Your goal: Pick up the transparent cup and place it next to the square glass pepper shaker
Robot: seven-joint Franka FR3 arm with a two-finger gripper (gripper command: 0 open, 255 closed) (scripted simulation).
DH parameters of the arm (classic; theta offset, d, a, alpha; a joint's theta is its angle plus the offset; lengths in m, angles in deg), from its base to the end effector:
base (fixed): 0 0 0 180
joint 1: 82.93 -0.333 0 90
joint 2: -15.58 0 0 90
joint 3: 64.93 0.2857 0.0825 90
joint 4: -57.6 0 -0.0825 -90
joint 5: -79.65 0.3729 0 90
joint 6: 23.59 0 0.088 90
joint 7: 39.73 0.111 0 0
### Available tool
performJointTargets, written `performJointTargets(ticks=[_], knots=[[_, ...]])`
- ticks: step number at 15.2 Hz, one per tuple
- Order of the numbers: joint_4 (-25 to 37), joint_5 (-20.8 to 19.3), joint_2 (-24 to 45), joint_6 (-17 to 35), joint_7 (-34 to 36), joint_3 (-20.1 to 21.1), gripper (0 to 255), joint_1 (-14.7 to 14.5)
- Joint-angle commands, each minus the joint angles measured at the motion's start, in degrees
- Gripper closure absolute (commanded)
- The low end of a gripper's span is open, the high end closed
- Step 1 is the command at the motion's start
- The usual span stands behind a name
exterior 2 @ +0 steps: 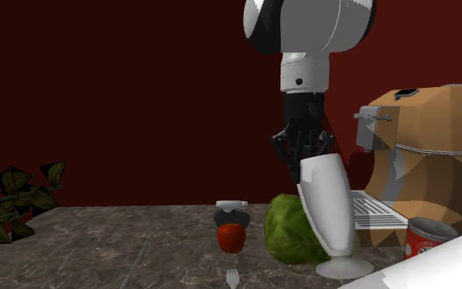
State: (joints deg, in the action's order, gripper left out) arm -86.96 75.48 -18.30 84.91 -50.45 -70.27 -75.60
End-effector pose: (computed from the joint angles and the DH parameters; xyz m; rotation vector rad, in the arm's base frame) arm 0.3611 -0.0870 0.4464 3.1322 0.0113 -0.0656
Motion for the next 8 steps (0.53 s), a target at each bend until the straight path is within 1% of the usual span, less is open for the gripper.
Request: performJointTargets(ticks=[1,8], knots=[[-1.1,-0.1,0.6,1.9,0.0,-0.1,255,0.0],[-5.4,-0.3,2.4,7.9,0.1,-0.4,255,0.1]])
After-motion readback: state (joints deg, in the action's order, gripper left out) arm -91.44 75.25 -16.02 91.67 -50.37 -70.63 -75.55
